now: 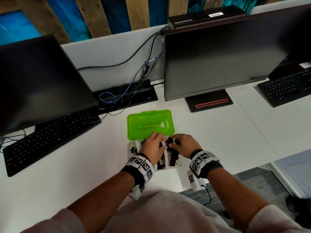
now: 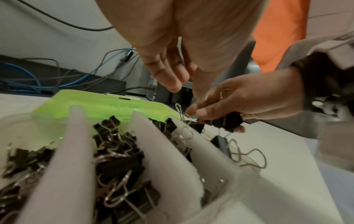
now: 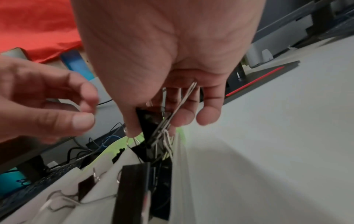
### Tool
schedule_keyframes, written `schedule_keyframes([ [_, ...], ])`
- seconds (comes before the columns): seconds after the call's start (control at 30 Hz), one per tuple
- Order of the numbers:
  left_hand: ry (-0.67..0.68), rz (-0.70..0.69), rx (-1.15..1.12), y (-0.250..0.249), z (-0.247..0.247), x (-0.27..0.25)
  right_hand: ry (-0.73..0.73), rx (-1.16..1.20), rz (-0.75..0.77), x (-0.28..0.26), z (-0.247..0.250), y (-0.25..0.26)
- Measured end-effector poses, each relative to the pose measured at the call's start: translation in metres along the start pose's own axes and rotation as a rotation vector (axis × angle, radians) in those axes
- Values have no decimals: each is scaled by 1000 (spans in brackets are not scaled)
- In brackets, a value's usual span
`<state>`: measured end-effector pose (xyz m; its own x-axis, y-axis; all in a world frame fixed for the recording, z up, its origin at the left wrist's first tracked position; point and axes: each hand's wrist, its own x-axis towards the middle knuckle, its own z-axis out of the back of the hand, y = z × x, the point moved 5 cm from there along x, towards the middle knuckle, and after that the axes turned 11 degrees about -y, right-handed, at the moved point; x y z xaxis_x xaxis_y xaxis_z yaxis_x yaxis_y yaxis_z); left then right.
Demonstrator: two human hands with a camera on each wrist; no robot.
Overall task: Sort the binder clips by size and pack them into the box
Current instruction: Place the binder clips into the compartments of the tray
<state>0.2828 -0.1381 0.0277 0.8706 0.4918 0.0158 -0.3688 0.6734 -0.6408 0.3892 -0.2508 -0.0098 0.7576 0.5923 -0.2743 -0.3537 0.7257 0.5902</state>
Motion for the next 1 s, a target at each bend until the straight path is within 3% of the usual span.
schedule_keyframes([
  [0.2, 88, 100, -1, 9, -10, 9, -259, 263, -58, -4, 24, 1],
  [0.37, 159, 12, -16, 1, -20, 8, -146, 370, 151, -19, 20, 15],
  [0.53, 25, 10, 34, 10, -9, 16, -80, 160, 311, -28, 2, 17],
  [0.63, 79, 44, 92, 13, -11, 19, -137, -90, 421, -32, -4, 25],
  [0.83, 142, 33, -10, 2, -21, 15, -208, -402, 460, -34, -12, 42],
  [0.93, 128, 34, -48, 2, -20, 15, -231, -420, 418, -34, -16, 44],
  [1.0, 87, 29, -53, 5, -14, 16, -238, -311, 402, -32, -16, 45],
])
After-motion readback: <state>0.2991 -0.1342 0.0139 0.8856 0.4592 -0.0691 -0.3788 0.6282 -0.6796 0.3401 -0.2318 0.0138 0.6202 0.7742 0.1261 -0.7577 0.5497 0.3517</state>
